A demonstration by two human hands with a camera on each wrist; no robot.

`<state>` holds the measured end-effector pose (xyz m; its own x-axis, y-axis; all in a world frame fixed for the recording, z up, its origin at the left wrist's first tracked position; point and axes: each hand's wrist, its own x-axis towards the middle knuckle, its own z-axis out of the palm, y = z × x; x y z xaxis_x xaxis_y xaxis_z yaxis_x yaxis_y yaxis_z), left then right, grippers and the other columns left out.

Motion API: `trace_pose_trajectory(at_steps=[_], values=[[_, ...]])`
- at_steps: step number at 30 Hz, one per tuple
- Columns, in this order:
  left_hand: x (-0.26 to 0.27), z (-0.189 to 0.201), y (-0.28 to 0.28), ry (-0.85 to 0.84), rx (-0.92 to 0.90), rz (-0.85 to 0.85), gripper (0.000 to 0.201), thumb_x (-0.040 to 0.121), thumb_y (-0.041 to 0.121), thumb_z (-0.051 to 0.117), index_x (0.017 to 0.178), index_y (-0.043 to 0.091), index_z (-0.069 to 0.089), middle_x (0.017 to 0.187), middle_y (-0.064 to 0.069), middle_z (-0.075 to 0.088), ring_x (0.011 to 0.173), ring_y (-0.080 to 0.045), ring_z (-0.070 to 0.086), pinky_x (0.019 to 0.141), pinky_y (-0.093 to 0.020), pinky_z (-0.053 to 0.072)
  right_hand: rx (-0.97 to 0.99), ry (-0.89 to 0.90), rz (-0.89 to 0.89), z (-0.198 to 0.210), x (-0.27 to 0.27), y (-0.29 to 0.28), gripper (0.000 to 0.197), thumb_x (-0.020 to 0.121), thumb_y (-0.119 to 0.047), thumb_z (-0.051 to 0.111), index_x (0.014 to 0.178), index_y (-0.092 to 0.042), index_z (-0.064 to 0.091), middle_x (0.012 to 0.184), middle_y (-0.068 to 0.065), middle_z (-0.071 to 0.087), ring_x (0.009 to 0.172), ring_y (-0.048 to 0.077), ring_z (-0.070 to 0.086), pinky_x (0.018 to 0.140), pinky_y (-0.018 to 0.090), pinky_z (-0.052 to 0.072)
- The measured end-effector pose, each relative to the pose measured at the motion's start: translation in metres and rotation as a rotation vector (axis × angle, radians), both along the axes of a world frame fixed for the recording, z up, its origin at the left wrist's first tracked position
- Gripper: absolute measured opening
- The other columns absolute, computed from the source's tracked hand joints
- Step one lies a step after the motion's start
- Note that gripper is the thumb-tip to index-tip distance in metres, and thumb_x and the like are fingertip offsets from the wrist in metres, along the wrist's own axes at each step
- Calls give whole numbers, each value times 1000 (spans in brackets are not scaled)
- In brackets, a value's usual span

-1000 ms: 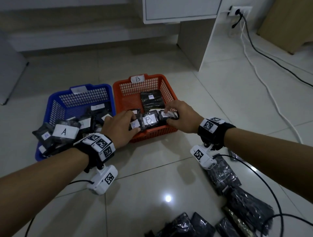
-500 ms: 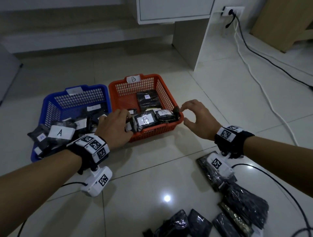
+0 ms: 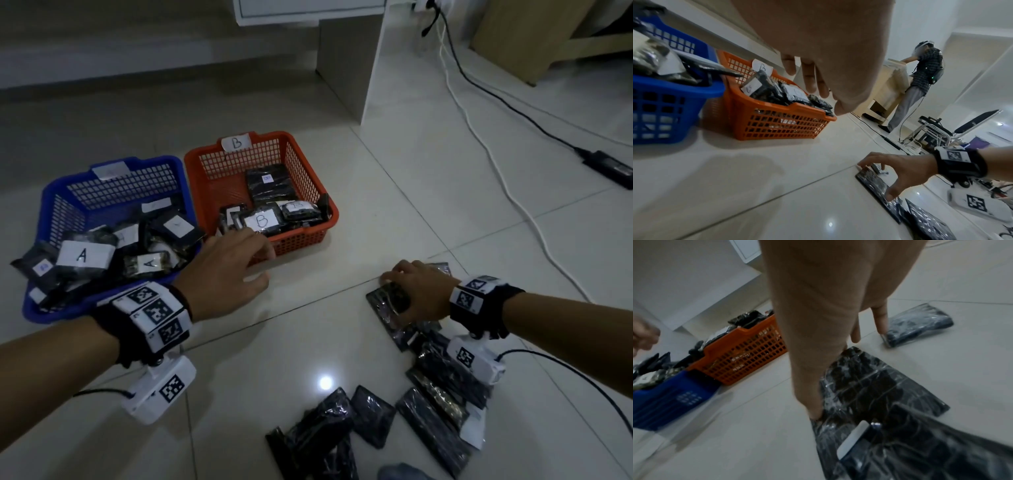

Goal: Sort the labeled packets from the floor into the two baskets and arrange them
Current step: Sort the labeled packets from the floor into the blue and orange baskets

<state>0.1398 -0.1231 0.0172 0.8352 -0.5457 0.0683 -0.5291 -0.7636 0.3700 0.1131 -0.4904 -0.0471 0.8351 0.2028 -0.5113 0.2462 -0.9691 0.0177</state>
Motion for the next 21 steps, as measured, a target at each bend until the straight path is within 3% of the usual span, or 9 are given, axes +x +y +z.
trace_pose_trajectory(at_steps=[2, 3, 6, 10, 11, 13, 16, 19, 21], values=[[-5, -5, -3, 84, -44, -42, 21, 89, 37, 66, 106, 36, 53, 106, 20, 53, 99, -1, 49, 91, -30, 40, 7, 40, -76, 0, -2, -5, 102, 68, -56, 82, 151, -25, 32, 141, 4, 42, 129, 29, 44, 105, 43, 44], [-7, -6, -5, 134, -68, -62, 20, 90, 39, 65, 107, 38, 53, 104, 21, 54, 97, 0, 52, 88, -29, 45, 50, 47, -124, 0, -3, -5, 99, 65, -48, 87, 147, -24, 39, 137, 5, 46, 126, 28, 47, 103, 40, 46], [-12, -6, -11, 291, -108, -94, 18, 91, 43, 64, 107, 39, 56, 96, 19, 59, 88, -2, 59, 75, -27, 54, 204, 52, -205, 5, -2, -1, 70, 60, -32, 94, 123, -22, 66, 118, 4, 57, 105, 21, 59, 83, 26, 49], [-21, -2, -13, 408, -134, -85, 13, 91, 44, 64, 101, 37, 60, 90, 14, 65, 83, -5, 64, 72, -26, 55, 478, 53, -279, 31, 3, 12, 40, 68, -22, 92, 103, -18, 73, 93, -5, 65, 80, 12, 61, 65, 12, 45], [-23, 1, -13, 437, -145, -72, 11, 92, 43, 64, 99, 35, 61, 88, 12, 68, 81, -6, 65, 72, -27, 56, 571, 27, -308, 37, 3, 18, 39, 68, -21, 93, 101, -18, 73, 90, -5, 65, 75, 10, 60, 64, 12, 46], [-27, 7, -15, 537, -156, -43, 15, 95, 41, 60, 95, 28, 65, 84, 8, 73, 77, -8, 69, 74, -32, 59, 780, -37, -371, 47, 2, 33, 38, 65, -18, 94, 95, -18, 72, 88, -2, 65, 71, 10, 60, 70, 24, 52], [-36, 17, -20, 717, -182, 20, 43, 98, 52, 47, 97, 16, 70, 86, 5, 77, 77, -12, 73, 77, -35, 58, 1016, -165, -405, 56, -4, 63, 35, 64, -12, 94, 87, -19, 69, 80, -4, 66, 73, 13, 63, 76, 37, 57], [-42, 23, -25, 899, -343, 244, 66, 95, 66, 32, 106, 11, 68, 91, -2, 78, 84, -21, 75, 81, -41, 57, 1177, -252, -362, 62, -14, 100, 35, 67, -6, 91, 90, -16, 67, 78, -7, 65, 73, 10, 65, 71, 28, 58], [-45, 28, -27, 1009, -506, 427, 70, 96, 67, 32, 109, 8, 65, 95, -8, 77, 86, -26, 75, 78, -40, 58, 1244, -285, -303, 62, -22, 124, 34, 69, -3, 89, 94, -12, 68, 83, -1, 67, 78, 12, 66, 72, 26, 59]])
